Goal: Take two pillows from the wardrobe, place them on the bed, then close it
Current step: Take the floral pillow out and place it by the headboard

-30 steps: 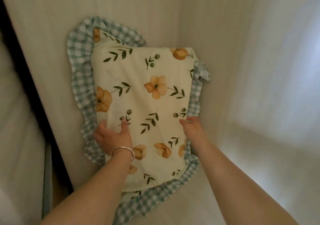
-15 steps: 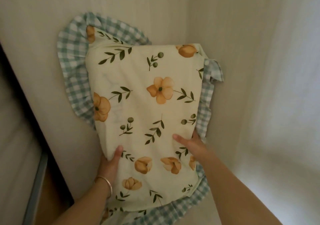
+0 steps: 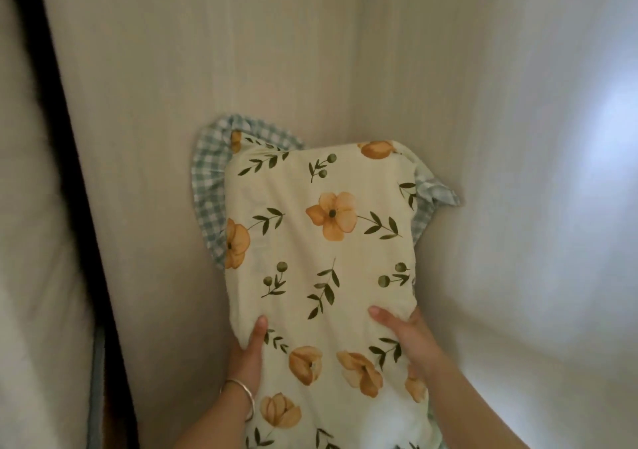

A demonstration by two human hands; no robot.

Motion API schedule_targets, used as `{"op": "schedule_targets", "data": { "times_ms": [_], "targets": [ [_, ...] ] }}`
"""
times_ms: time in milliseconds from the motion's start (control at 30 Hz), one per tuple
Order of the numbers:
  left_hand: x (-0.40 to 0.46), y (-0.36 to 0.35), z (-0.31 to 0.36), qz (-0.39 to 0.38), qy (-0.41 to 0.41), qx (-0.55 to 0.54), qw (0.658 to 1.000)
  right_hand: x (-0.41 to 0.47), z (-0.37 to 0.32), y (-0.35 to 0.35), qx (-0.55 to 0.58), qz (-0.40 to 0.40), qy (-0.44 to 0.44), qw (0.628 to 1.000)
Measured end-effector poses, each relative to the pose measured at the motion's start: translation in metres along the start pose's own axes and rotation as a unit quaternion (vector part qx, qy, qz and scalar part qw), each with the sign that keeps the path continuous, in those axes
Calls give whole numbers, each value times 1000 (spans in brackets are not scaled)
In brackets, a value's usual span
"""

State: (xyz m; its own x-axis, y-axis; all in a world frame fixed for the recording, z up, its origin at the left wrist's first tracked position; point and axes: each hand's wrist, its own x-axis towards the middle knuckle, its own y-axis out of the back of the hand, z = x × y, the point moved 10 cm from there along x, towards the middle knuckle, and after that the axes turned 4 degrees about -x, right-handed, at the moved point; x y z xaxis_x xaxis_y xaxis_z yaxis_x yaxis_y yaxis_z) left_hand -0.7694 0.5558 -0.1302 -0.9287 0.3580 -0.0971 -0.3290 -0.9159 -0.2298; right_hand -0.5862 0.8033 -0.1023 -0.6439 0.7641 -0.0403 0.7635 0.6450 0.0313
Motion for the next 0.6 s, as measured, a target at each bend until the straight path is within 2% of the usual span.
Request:
{"op": "schedule_targets", "data": {
  "times_ms": [167,300,433,500,600],
  "targets": [
    [-56,-47,16,-106,3,0,994,-100,-41,54,23,58,5,998],
    [-106,-68,43,-190,-2,-28,981,-157,-67,90,29,138,36,989],
    [-149,-67,64,-228,-22,-37,973,-198,-53,122,67,197,-28,978],
    [-167,-64,68,-242,-31,-22,970,-208,-39,134,96,185,-25,978],
    [-195,-55,70,-263,-31,13,964,-255,-43,131,121,224,-14,967]
  ]
}}
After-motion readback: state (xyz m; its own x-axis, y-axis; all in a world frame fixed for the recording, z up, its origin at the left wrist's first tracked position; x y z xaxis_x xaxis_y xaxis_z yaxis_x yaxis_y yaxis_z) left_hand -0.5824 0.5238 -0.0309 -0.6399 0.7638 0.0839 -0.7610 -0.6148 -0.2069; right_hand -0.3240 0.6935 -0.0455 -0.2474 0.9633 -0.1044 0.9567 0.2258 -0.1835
